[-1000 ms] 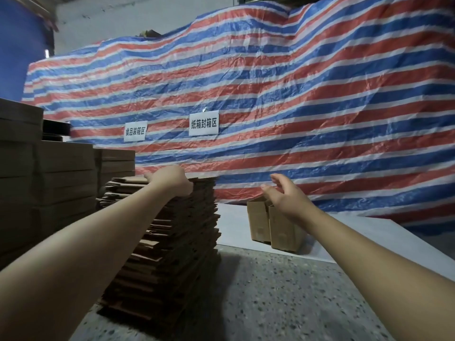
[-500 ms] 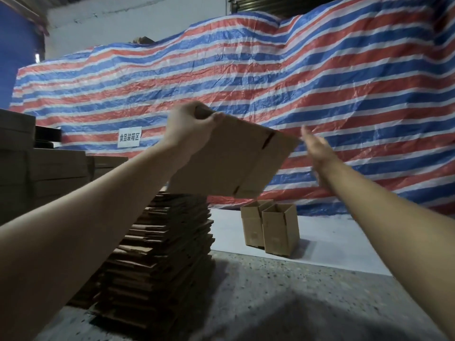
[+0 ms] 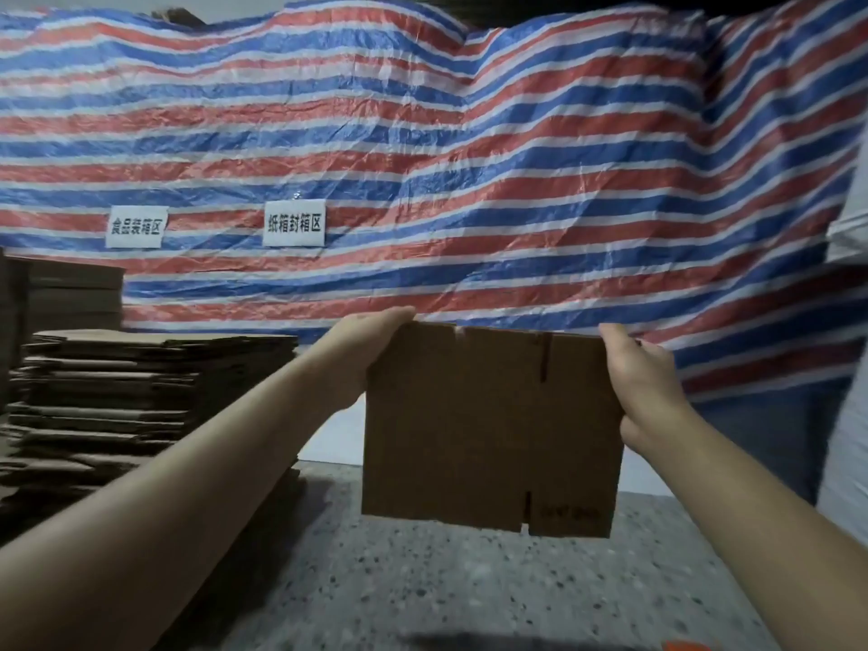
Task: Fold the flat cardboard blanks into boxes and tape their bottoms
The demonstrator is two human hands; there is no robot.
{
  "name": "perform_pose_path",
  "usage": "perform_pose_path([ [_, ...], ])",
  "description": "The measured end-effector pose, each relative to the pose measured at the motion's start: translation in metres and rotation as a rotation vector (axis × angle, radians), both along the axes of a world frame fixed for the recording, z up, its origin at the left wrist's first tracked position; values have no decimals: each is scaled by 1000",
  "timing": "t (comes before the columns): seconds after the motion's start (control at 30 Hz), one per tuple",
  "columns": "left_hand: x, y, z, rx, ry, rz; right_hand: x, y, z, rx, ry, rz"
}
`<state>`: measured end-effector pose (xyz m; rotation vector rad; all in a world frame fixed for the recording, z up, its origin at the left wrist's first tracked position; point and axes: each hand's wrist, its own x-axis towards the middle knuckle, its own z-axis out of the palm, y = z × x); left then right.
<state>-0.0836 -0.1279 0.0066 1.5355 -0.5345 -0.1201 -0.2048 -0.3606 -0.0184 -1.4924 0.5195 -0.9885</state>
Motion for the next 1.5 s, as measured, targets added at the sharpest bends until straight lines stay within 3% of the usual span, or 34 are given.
perform_pose_path([
  [0.23,-24,-27,-60,112,101,-28,-40,-13,-61,89,46,-55],
  [0.6,-34,-8,-102,172,110,33,-49,11,-102,84,144,-21],
  [0.97,-29,11,-103,227,68,-89,-49,26,-119,83,100,-107],
  [1.17,-30,10,-94,287,233,-182,-45,38,-123,72,93,-162],
  [1.5,-51,-4,-93,194,241,-34,-54,24,-106,-24,178,139],
])
